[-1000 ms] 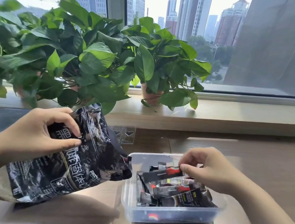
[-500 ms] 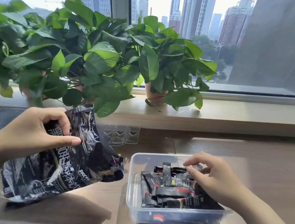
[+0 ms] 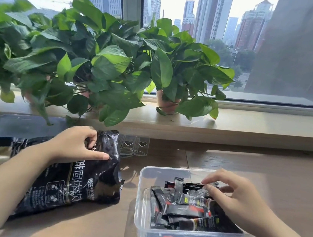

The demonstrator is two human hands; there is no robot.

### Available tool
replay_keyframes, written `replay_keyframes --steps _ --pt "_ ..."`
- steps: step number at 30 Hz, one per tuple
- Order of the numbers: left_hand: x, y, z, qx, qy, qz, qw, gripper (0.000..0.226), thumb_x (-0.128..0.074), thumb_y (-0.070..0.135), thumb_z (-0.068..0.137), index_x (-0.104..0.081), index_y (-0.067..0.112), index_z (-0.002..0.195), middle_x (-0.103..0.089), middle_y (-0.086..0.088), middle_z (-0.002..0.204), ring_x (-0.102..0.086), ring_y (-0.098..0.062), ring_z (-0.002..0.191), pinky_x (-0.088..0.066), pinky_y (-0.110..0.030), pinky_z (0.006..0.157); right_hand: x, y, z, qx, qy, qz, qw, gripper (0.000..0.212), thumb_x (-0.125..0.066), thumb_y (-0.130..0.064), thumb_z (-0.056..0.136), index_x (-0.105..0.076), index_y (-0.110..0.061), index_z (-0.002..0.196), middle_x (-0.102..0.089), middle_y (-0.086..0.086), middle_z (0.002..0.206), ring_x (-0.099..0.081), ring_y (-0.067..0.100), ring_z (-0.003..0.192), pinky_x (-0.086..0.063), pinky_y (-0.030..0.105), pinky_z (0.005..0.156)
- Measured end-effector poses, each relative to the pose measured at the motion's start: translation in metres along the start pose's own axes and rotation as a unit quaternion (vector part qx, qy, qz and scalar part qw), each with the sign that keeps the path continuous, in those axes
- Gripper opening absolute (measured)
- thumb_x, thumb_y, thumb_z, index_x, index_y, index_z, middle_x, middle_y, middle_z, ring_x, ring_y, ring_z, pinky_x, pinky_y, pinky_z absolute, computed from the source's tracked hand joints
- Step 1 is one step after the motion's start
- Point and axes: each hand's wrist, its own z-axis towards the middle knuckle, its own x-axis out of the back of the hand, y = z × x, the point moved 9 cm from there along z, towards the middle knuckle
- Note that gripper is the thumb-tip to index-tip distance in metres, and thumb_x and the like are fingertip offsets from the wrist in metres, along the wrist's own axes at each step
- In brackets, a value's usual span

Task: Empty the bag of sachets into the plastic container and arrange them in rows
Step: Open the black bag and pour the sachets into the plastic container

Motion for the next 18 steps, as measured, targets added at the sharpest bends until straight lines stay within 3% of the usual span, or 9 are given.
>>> replay_keyframes --steps 6,9,11,14,18 --pt "-0.016 -0.009 0.008 -0.013 0.019 0.069 0.997 0.076 -0.039 0.099 0.06 -0.047 0.024 0.066 -0.052 0.008 0.077 -0.049 -0.008 0.066 -0.037 -0.035 0.066 0.004 0.001 -0.001 0.019 0.021 -0.003 1.0 0.036 -0.073 0.0 0.084 -0.074 -0.035 0.08 -0.074 -0.015 0.09 -0.071 0.009 0.085 -0.054 0.017 0.072" --pt "-0.018 -0.011 0.004 0.003 0.022 0.061 0.998 0.076 -0.034 0.099 0.063 -0.048 0.024 0.068 -0.053 0.007 0.085 -0.051 -0.013 0.073 -0.043 -0.041 0.077 0.007 -0.004 -0.001 0.039 0.029 -0.003 0.999 0.037 -0.073 0.005 0.083 -0.075 -0.032 0.082 -0.074 -0.013 0.09 -0.071 0.009 0.085 -0.054 0.017 0.072" --pt "-0.019 -0.011 0.0 0.03 0.019 0.07 0.997 0.072 -0.035 0.094 0.066 -0.051 0.025 0.073 -0.056 0.004 0.099 -0.055 -0.02 0.09 -0.043 -0.045 0.091 0.011 -0.006 -0.001 0.052 0.038 -0.005 0.998 0.036 -0.073 0.006 0.083 -0.076 -0.03 0.084 -0.074 -0.013 0.09 -0.07 0.01 0.088 -0.055 0.02 0.073" --pt "-0.022 -0.001 -0.008 0.074 0.048 0.127 0.988 0.074 -0.031 0.086 0.071 -0.058 0.023 0.097 -0.055 -0.011 0.129 -0.044 -0.032 0.132 -0.026 -0.058 0.116 0.017 -0.009 -0.004 0.064 0.061 -0.006 0.996 0.035 -0.073 0.007 0.082 -0.076 -0.028 0.085 -0.073 -0.012 0.091 -0.07 0.011 0.088 -0.054 0.017 0.073" --pt "-0.049 0.032 -0.034 0.098 0.07 0.116 0.986 0.095 -0.028 0.088 0.071 -0.049 0.021 0.135 -0.04 -0.011 0.154 -0.029 -0.028 0.148 -0.015 -0.067 0.116 0.016 -0.013 -0.013 0.071 0.082 0.0 0.994 0.036 -0.073 0.009 0.08 -0.076 -0.026 0.086 -0.073 -0.011 0.093 -0.07 0.011 0.089 -0.053 0.013 0.074"
